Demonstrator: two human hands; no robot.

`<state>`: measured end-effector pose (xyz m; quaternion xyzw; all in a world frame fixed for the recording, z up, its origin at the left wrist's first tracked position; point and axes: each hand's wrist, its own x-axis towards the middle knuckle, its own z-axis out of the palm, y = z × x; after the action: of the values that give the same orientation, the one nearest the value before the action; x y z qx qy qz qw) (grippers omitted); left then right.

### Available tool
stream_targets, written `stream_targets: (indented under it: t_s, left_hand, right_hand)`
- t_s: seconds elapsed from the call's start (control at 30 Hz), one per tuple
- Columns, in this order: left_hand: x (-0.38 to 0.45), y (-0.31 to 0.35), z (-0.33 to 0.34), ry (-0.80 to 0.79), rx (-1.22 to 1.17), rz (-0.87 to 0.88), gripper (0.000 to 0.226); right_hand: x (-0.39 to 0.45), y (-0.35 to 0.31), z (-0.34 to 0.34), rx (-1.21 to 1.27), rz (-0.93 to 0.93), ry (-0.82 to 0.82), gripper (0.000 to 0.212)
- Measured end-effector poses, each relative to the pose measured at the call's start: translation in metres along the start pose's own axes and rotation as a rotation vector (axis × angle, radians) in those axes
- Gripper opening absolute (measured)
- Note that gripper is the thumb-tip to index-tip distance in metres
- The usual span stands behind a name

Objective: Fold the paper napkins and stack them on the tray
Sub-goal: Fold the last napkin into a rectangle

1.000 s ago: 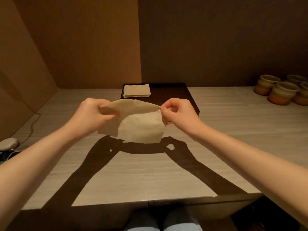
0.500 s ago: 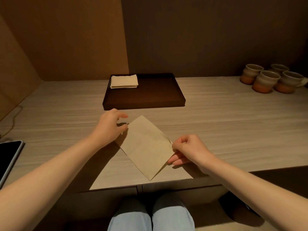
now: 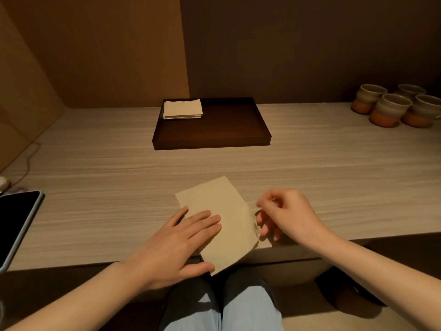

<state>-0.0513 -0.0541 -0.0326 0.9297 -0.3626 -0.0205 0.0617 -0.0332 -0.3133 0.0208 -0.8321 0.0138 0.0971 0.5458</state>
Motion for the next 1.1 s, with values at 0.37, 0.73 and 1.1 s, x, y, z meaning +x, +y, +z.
stream_targets:
  t_s: [0.37,0.73,1.1]
  left_hand:
    - [-0.020,-0.008,0.003,0.036,0.067,0.149,0.067]
    - [-0.037,-0.010,0.016,0.358,0.033,0.054,0.035]
    - [-0.021,-0.003,0.003,0.445,-0.287,-0.271,0.038]
  right_hand:
    - [0.013,0.052,0.002,-0.857,-0.901,-0.338,0.050]
    - [-0.003,0.059,-0.016,-0.943,-0.889,-0.474,0.059]
    - [0.008,0.047,0.002,-0.683,-0.812,-0.269,0.045]
